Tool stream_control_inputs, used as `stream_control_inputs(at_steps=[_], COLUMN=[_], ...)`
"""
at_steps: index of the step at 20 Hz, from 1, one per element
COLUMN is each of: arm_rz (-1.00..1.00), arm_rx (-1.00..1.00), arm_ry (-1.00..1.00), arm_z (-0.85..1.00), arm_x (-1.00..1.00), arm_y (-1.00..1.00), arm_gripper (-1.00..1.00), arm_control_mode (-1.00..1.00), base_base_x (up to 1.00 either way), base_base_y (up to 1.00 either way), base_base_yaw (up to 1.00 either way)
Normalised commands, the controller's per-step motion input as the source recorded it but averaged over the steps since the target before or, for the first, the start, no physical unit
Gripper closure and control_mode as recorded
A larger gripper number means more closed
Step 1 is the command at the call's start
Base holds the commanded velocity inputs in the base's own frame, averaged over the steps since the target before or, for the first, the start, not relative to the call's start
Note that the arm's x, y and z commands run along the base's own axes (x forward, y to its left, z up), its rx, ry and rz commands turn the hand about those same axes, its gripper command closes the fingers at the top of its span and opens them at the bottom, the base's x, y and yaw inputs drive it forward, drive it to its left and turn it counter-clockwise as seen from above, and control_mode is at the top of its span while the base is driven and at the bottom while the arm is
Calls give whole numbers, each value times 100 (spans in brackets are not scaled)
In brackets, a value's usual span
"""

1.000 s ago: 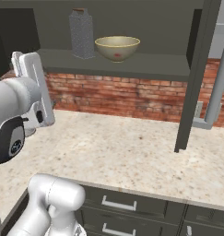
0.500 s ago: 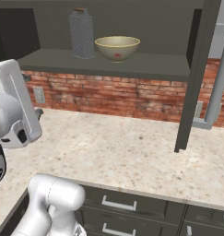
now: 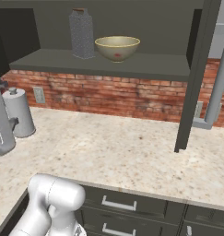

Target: Pick the mug and place it in the sink. Pick the bowl and place it in the open cabinet and then close the cabinet.

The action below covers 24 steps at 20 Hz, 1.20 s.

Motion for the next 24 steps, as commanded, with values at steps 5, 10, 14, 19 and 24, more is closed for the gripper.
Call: stream_control_inputs(at_steps=[5,10,14,19,24], arm_rz=[1,0,2,9,16], arm_rx=[1,0,0,3,9], arm_ry=[14,10,4,3,5], arm_z=[0,0,0,0,0], arm_x=[-32,-28,-21,-8,-3], arm_y=[53,48,40,9,10], arm_gripper=[-100,-100,-100,-100,-100], arm_control_mode=[-100,-100,-100,-100,-100], base_base_x=[0,0,0,0,0], base_base_y=[0,0,0,0,0], base_base_yaw=[0,0,0,0,0])
